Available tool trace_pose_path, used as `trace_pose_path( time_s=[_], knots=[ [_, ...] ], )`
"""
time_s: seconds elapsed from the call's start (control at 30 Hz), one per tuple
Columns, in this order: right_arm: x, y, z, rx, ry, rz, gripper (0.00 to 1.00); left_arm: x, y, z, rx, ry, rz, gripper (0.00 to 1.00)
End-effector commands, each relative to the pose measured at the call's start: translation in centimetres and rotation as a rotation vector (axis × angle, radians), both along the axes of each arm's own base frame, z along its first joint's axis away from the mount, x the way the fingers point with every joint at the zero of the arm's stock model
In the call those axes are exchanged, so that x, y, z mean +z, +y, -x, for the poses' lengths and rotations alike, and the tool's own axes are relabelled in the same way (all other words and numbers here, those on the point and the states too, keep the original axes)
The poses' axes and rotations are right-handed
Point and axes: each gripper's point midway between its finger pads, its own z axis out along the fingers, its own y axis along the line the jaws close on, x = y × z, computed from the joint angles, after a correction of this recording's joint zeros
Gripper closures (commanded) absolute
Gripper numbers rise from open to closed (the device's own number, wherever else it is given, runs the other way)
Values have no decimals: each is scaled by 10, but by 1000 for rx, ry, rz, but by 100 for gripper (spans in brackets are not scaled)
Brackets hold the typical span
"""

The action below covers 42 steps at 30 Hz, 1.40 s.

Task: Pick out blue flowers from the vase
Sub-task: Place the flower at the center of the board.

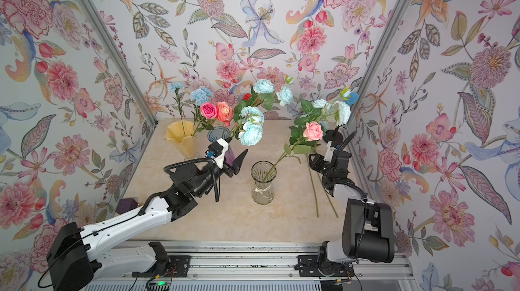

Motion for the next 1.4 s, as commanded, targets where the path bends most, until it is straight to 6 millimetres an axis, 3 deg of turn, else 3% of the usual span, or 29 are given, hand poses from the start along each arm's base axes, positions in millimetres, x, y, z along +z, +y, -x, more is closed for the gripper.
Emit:
trace_pose_path(
  time_s=[0.0,0.17,0.33,0.47,0.63,0.73,0.87,1.37],
  knots=[
    [37,12,-10,53,-151,-109,57,-15,-38,10,-170,63,-85,28],
    [47,18,-10,112,-197,-172,58,-24,-77,-4,-253,114,-130,31],
    [74,75,-1,327,-258,-126,60,-26,-97,-8,-301,131,-132,33],
    [85,102,25,393,-281,-47,60,-33,-94,-6,-280,128,-119,31],
    [102,121,80,467,-369,-85,62,-46,-91,-7,-259,129,-122,30],
    [112,129,111,491,-439,-82,63,-50,-94,-7,-262,129,-119,30],
    [122,128,130,473,-489,-63,63,-59,-94,-12,-228,138,-137,30],
    [164,159,106,538,-518,-77,62,-51,-72,-9,-153,91,-97,29]
  ],
)
